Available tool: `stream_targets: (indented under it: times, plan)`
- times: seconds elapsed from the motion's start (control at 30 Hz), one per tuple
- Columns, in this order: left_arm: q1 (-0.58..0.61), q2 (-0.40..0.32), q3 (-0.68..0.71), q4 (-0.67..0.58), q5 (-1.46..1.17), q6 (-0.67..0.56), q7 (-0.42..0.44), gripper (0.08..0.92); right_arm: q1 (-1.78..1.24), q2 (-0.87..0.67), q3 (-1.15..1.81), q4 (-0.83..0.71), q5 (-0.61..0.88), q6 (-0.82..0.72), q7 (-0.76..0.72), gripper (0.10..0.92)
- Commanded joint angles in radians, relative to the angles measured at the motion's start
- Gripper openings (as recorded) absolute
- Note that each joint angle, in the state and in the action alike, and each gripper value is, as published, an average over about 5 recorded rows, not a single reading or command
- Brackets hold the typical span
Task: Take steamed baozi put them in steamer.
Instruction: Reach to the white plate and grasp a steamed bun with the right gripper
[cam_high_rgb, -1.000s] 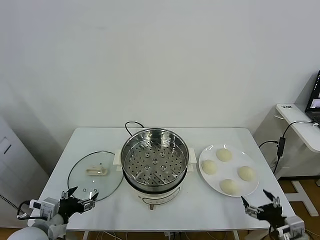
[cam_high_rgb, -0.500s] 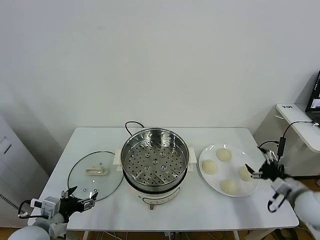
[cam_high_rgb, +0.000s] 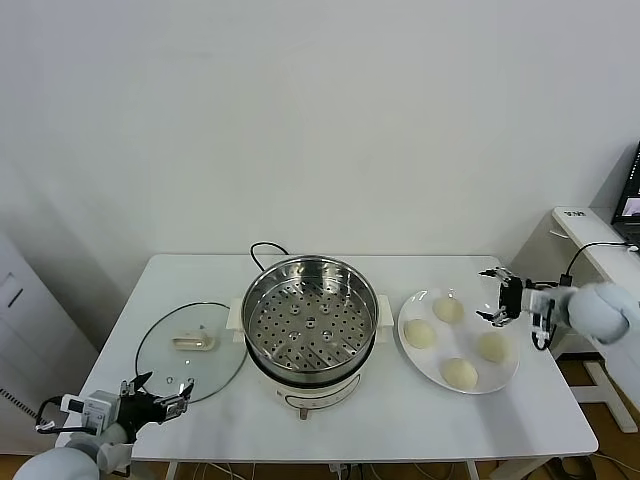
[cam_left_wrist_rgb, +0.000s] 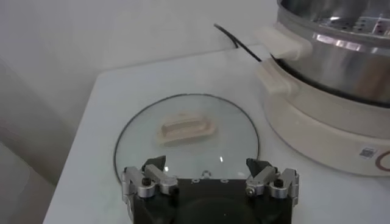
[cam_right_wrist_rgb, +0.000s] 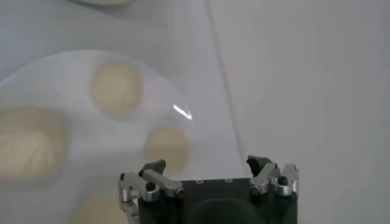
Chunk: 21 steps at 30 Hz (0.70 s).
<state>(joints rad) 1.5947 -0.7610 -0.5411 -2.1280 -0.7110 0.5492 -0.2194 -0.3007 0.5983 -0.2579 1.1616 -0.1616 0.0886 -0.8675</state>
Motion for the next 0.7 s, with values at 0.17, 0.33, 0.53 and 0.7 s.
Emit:
stream_targets:
  times: [0.17,0.33,0.53,0.7]
  plan:
    - [0.001,-0.005,-0.008,0.016,-0.002,-0.001,0.001,0.823,0.423,0.253,-0.424,-0.432,-0.014,0.103,-0.221,0.823]
    - [0.002,-0.004,-0.009,0.016,-0.003,0.0,0.001,0.823,0.412,0.319,-0.426,-0.515,-0.052,0.128,-0.232,0.823]
    - [0.0,-0.001,-0.01,0.016,-0.005,0.0,0.001,0.823,0.389,0.363,-0.408,-0.569,-0.108,0.144,-0.231,0.823]
    - [-0.001,0.0,-0.009,0.016,-0.005,0.0,0.001,0.823,0.368,0.394,-0.379,-0.611,-0.126,0.15,-0.212,0.823]
